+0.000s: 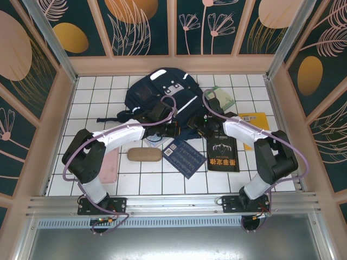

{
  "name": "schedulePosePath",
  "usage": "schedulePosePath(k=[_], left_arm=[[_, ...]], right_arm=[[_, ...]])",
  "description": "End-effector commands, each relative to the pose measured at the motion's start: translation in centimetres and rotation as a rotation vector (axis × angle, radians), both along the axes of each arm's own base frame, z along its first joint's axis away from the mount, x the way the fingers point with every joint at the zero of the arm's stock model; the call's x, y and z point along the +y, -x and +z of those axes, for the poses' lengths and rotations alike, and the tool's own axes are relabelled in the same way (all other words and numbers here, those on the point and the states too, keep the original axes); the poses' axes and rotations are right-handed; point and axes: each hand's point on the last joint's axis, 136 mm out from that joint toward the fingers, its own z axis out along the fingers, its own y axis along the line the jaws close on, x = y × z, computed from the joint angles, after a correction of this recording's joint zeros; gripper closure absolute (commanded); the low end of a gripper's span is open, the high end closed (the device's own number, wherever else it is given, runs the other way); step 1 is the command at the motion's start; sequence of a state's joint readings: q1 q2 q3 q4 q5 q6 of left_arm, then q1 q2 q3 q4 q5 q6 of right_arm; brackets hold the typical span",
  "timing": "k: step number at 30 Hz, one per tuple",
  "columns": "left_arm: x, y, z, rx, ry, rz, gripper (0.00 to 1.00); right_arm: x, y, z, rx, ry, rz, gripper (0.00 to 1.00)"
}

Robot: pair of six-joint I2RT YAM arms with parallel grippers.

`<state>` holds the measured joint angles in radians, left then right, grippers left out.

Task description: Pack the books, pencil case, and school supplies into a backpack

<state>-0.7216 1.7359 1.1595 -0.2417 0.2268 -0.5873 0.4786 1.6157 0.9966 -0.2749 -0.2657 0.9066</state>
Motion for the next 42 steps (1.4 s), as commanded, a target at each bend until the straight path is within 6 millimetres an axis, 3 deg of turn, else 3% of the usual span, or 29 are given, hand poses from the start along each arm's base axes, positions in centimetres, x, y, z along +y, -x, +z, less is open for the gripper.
schedulePosePath(k=[1, 4, 7, 8, 13, 16, 21, 26, 31, 38, 42], left_arm=[[-0.7, 0.2, 0.5, -0.027, 0.003, -0.036, 1.00], [-0.5, 0.3, 0.3, -0.027, -0.009, -0.033, 1.00], [0.4, 0.1, -0.3, -0.021, -0.063, -0.006, 1.00], [1.0, 0.0, -0.6, -0.018, -0.098, 0.006, 1.00], [4.8, -0.9, -2.5, -0.013, -0.269, 0.073, 1.00], [8.8, -1.9, -3.4, 0.003, -0.358, 0.153, 1.00], [16.0, -4.6, -4.7, 0.038, -0.474, 0.293, 1.00], [20.4, -8.2, -5.0, 0.054, -0.532, 0.408, 1.00], [21.9, -8.9, -3.3, 0.033, -0.543, 0.475, 1.00], [24.6, -6.1, 0.3, -0.025, -0.566, 0.591, 1.00], [25.5, -4.6, 0.9, -0.025, -0.566, 0.626, 1.00]], right_arm=[[1.9, -0.5, 0.1, 0.029, -0.088, -0.012, 0.49], [1.3, -1.0, -0.6, 0.029, -0.064, -0.041, 0.62], [0.1, -1.4, -1.0, 0.027, -0.030, -0.076, 0.95], [-0.4, -1.4, -1.0, 0.023, -0.017, -0.089, 1.00], [-2.5, -2.0, -0.4, -0.016, 0.016, -0.114, 1.00], [-3.9, -2.4, -0.1, -0.033, 0.036, -0.128, 1.00], [-5.0, -3.1, 0.7, -0.060, 0.026, -0.130, 1.00], [-4.9, -3.8, 1.6, -0.100, 0.026, -0.103, 1.00], [-3.3, -5.3, 2.5, -0.138, 0.012, -0.046, 1.00], [0.8, -9.3, 4.9, -0.232, -0.023, 0.074, 1.00], [3.4, -11.5, 5.1, -0.258, -0.036, 0.151, 1.00]])
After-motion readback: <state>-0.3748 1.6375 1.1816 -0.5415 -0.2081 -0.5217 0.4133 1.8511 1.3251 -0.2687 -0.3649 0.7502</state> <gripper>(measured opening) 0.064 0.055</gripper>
